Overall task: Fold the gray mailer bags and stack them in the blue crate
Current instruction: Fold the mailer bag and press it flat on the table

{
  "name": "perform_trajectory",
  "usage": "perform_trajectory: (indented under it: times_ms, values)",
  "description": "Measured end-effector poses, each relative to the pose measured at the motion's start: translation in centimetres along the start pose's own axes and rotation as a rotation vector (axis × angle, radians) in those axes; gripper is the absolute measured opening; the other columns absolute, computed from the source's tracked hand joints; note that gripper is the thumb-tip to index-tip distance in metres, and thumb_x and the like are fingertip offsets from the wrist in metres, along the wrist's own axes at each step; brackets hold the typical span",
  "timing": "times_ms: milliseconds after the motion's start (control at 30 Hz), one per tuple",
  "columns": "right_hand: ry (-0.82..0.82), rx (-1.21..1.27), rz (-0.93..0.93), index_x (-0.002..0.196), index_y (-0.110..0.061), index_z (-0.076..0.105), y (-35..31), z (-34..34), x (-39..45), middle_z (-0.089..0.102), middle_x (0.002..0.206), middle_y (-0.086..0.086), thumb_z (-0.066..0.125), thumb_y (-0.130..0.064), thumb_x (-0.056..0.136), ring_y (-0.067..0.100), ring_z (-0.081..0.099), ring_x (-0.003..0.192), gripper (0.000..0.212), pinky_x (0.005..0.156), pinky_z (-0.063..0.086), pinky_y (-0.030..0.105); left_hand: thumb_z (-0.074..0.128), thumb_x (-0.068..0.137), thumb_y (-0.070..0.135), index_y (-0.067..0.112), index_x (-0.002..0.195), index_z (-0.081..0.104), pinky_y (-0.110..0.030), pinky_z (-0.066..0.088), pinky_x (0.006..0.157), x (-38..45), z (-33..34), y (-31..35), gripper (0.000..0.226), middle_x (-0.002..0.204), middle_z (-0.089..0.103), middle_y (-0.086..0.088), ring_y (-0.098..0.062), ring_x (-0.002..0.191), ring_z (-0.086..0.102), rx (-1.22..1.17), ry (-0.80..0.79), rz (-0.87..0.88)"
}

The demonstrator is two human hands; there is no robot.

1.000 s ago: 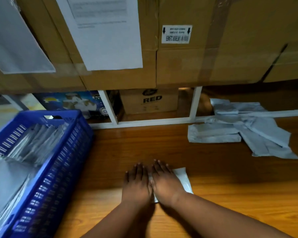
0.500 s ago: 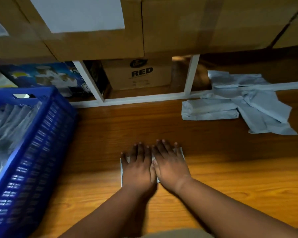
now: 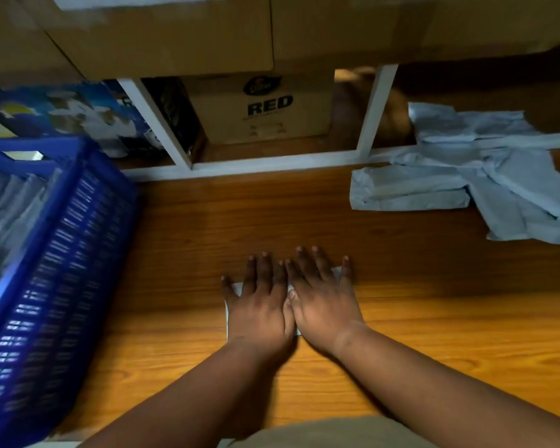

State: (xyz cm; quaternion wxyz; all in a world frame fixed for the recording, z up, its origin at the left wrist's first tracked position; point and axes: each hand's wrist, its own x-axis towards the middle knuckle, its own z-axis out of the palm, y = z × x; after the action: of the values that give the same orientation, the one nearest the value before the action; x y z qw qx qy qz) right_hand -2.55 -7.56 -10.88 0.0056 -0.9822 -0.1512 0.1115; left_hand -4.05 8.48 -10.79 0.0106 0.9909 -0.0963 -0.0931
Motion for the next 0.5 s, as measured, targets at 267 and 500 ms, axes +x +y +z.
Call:
perform_trajectory:
  times_ms: [267, 500]
  values:
    - [0.016, 0.147, -0.051, 0.153, -0.026, 0.058, 0.7, -1.1, -0.5, 0.043, 0.168, 0.004, 0.038, -0.052, 0.100, 0.029, 0.028, 0.158, 0.062, 0.119, 0.022, 0.072, 0.030, 0.105, 0.057, 0.033, 0.166, 0.029, -0.076, 0.020, 0.117, -0.3, -1.7, 0.0, 0.066, 0.175, 0.023, -0.004, -0.031, 0.162, 0.021, -0.077, -0.026, -0.022]
    - [-0.070, 0.084, -0.220, 0.141, -0.030, 0.054, 1.0, -6.0, -1.0, 0.047, 0.154, 0.002, 0.046, -0.063, 0.097, 0.029, 0.042, 0.144, 0.056, 0.123, 0.028, 0.052, 0.043, 0.083, 0.082, 0.033, 0.144, 0.044, -0.044, 0.048, 0.099, -1.4, -5.2, -3.1, 0.077, 0.140, 0.049, -0.003, -0.030, 0.127, 0.049, -0.013, -0.036, 0.074]
